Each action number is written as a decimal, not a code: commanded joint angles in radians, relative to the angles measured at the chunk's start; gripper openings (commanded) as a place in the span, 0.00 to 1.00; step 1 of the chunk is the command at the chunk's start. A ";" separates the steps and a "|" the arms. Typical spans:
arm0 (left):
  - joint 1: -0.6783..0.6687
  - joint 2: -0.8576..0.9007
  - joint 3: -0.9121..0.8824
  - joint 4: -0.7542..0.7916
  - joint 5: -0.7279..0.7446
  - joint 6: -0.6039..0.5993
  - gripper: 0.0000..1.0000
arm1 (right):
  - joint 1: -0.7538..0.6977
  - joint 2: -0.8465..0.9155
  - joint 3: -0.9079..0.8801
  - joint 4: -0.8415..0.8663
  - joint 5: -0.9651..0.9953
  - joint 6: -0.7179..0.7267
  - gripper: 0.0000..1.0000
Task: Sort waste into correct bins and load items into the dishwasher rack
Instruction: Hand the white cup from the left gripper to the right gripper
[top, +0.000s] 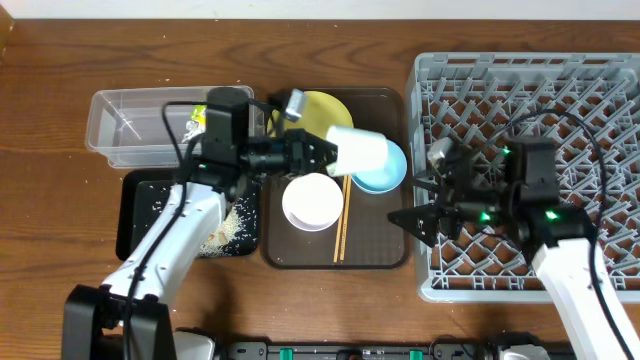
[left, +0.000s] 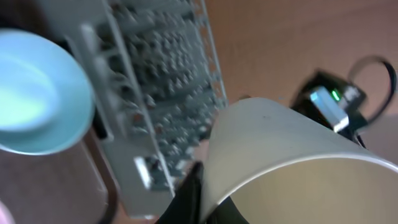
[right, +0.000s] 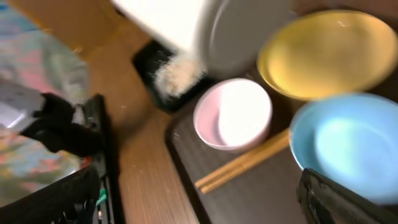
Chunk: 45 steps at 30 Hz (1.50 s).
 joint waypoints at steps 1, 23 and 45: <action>-0.039 0.006 0.016 0.008 0.087 -0.023 0.06 | 0.015 0.049 0.016 0.076 -0.186 -0.055 0.99; -0.078 0.006 0.016 0.008 0.132 -0.098 0.06 | 0.016 0.103 0.016 0.421 -0.384 0.042 0.98; -0.122 0.006 0.016 0.008 0.132 -0.108 0.06 | 0.016 0.103 0.016 0.425 -0.356 0.051 0.76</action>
